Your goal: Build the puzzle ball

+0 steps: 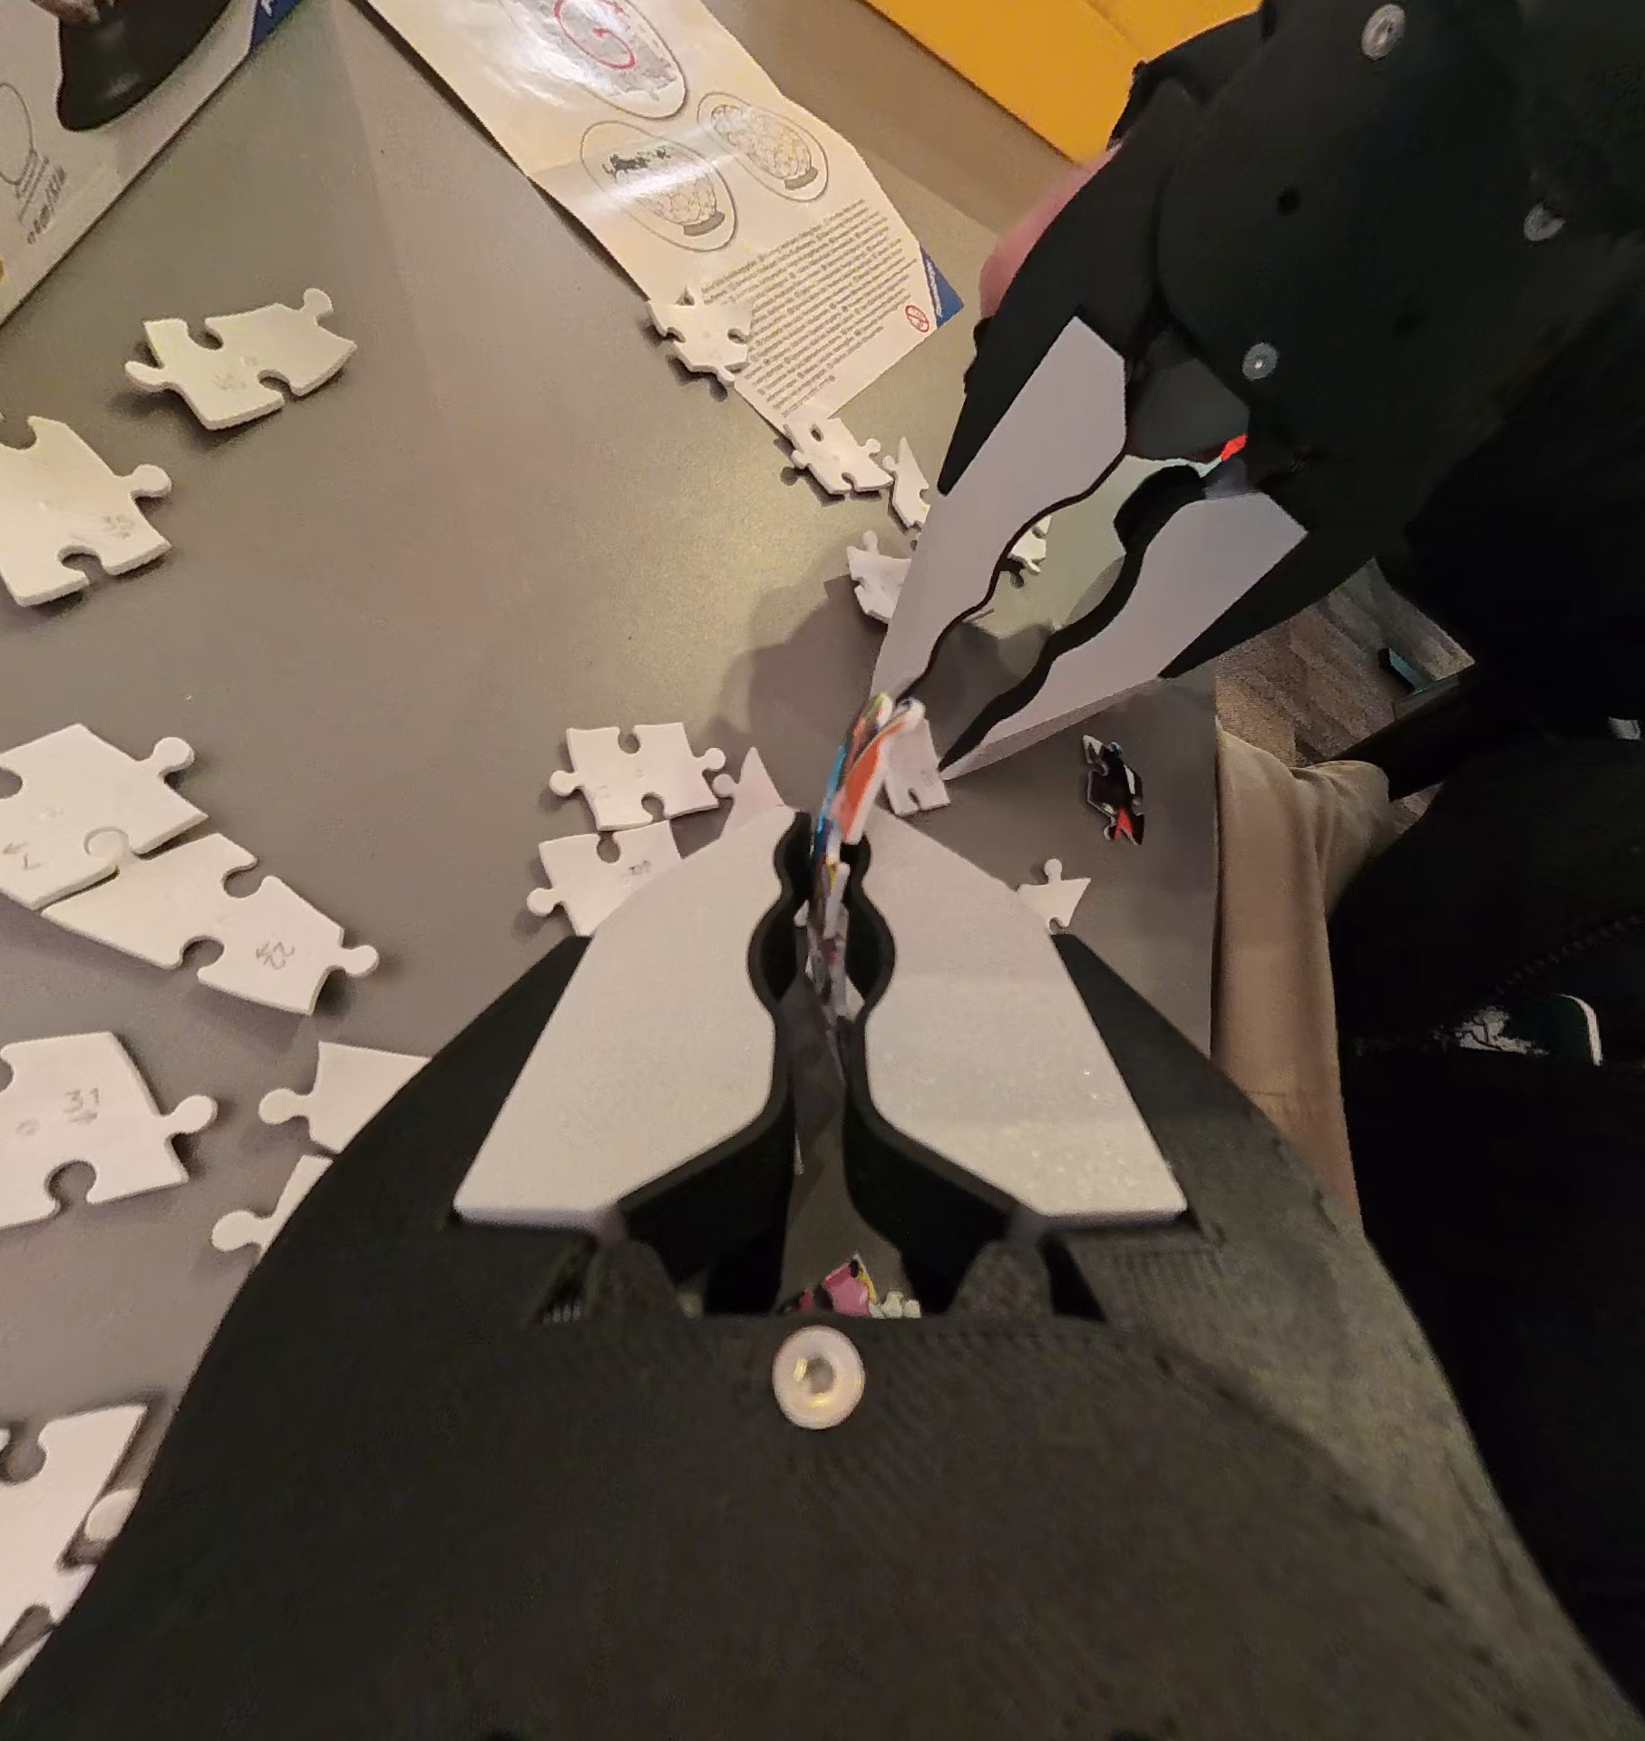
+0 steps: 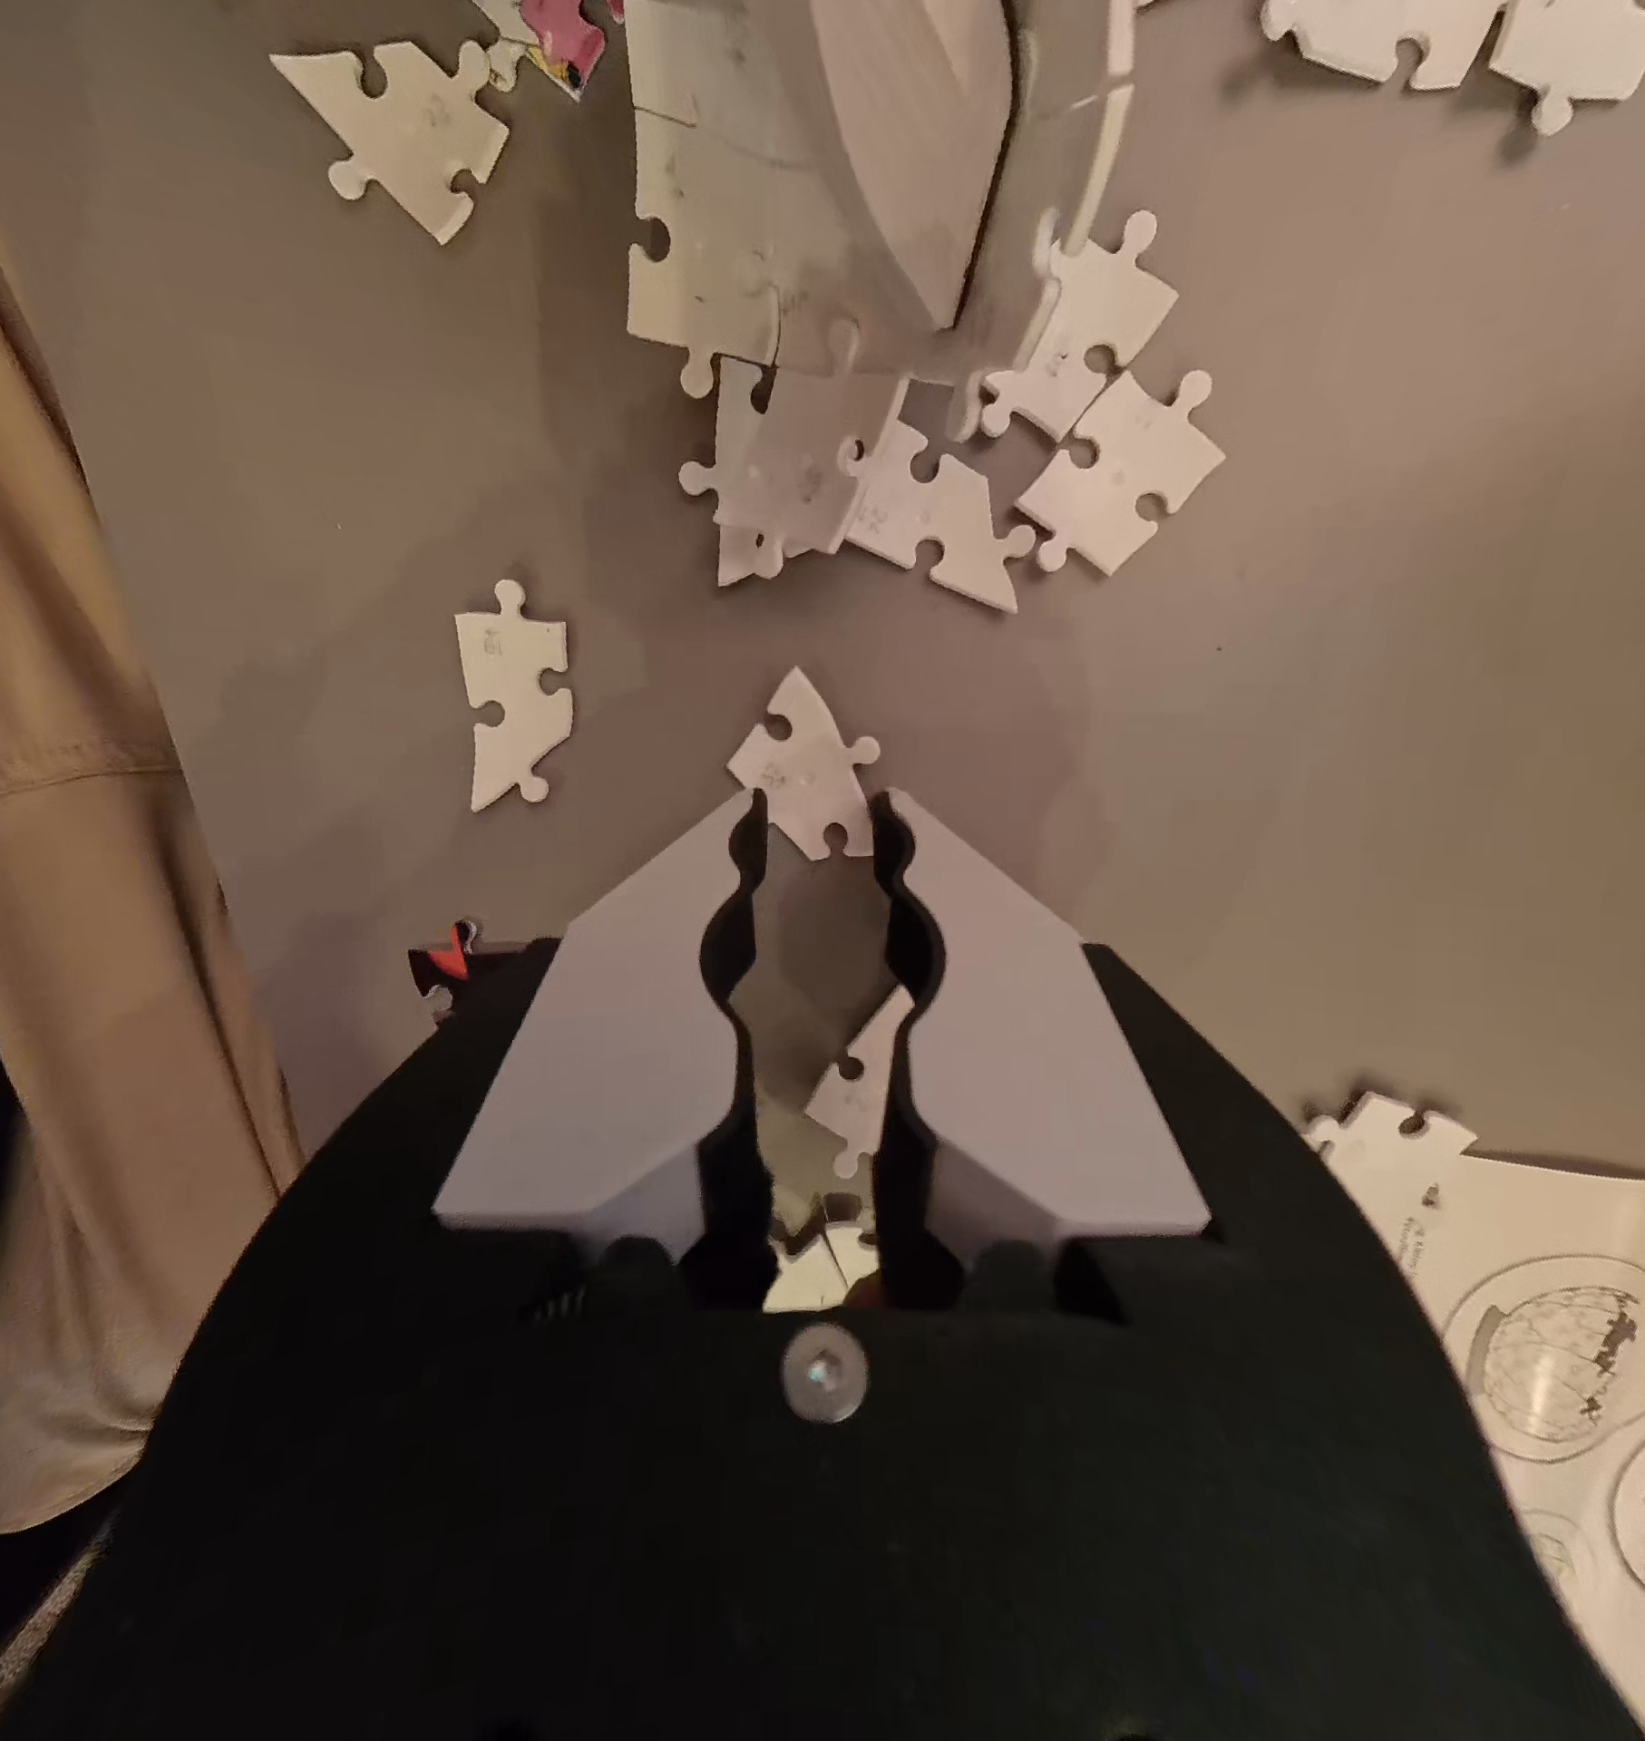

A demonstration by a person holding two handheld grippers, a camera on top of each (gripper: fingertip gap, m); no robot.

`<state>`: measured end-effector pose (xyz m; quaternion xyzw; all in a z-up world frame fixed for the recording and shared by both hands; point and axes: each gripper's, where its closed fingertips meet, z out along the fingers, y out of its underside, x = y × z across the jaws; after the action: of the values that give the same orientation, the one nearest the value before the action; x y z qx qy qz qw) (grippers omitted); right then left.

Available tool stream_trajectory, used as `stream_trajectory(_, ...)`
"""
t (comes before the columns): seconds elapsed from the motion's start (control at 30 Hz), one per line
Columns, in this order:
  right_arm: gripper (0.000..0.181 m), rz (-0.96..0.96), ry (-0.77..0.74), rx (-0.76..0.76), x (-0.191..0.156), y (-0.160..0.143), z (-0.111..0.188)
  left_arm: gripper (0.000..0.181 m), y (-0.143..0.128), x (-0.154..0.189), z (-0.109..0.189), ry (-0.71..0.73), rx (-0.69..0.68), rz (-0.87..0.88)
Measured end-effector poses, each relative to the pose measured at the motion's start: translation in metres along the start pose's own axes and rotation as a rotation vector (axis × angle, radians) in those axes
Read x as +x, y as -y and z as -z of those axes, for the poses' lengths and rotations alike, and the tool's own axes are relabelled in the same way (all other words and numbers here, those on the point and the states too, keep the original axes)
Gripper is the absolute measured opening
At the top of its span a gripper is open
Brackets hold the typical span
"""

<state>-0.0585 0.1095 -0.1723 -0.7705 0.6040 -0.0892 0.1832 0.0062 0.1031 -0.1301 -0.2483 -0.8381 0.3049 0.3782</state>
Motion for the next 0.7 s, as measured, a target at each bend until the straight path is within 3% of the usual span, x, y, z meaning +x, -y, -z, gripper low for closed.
stream_trajectory(0.3,0.001,-0.094,0.07,0.063,-0.002,0.003,0.005,0.005,0.0,0.004,-0.006,0.001,-0.015,0.002)
stream_trajectory(0.7,0.0,-0.302,0.102,0.245,0.004,-0.005,0.03,0.005,0.005,0.01,-0.022,0.0,-0.014,0.051)
